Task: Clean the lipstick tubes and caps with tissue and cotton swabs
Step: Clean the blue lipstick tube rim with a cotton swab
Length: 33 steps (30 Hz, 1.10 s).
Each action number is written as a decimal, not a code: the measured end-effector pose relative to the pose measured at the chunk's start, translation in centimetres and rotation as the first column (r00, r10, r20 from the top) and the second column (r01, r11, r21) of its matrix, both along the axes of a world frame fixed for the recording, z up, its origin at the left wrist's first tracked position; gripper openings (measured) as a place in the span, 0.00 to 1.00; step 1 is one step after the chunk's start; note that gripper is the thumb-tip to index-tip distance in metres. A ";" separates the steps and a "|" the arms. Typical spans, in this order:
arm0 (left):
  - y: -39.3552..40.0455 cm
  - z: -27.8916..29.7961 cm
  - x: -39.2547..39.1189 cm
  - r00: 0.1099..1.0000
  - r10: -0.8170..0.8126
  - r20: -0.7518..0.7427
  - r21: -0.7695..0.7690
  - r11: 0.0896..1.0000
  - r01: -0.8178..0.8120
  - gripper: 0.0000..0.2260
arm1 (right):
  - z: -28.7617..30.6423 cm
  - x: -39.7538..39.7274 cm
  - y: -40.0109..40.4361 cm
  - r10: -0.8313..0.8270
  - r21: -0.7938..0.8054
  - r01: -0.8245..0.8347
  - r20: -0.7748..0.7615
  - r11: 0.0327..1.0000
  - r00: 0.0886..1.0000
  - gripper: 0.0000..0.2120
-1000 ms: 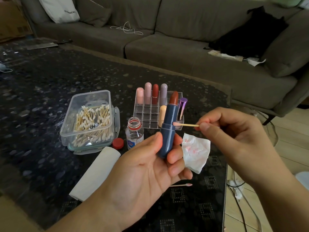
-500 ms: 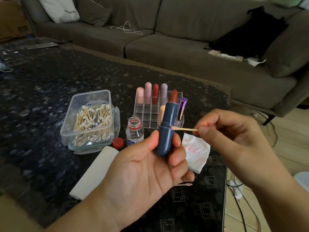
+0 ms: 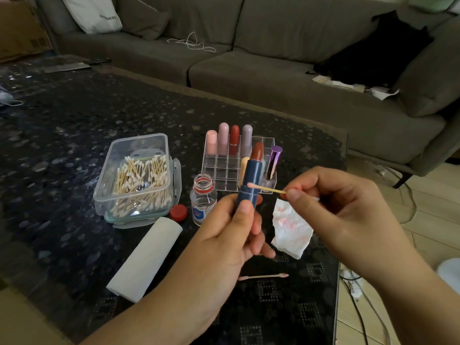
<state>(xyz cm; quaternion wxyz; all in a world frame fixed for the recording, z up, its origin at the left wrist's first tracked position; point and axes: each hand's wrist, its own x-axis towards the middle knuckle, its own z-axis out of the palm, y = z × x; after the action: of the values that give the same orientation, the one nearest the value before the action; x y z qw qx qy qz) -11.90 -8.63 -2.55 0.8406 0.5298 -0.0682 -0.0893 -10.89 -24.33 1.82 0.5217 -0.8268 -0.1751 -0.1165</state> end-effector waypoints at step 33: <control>0.7 0.4 -0.3 0.860 0.308 0.406 0.493 0.719 -0.490 0.11 | 0.2 -0.5 0.6 0.001 -0.086 0.002 0.034 0.996 0.999 0.06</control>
<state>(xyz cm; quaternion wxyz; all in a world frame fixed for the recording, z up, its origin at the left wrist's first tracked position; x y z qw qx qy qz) -12.16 -7.94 -2.17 0.6171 0.7692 -0.0452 0.1598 -11.42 -23.69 2.03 0.4825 -0.8465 -0.1884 -0.1230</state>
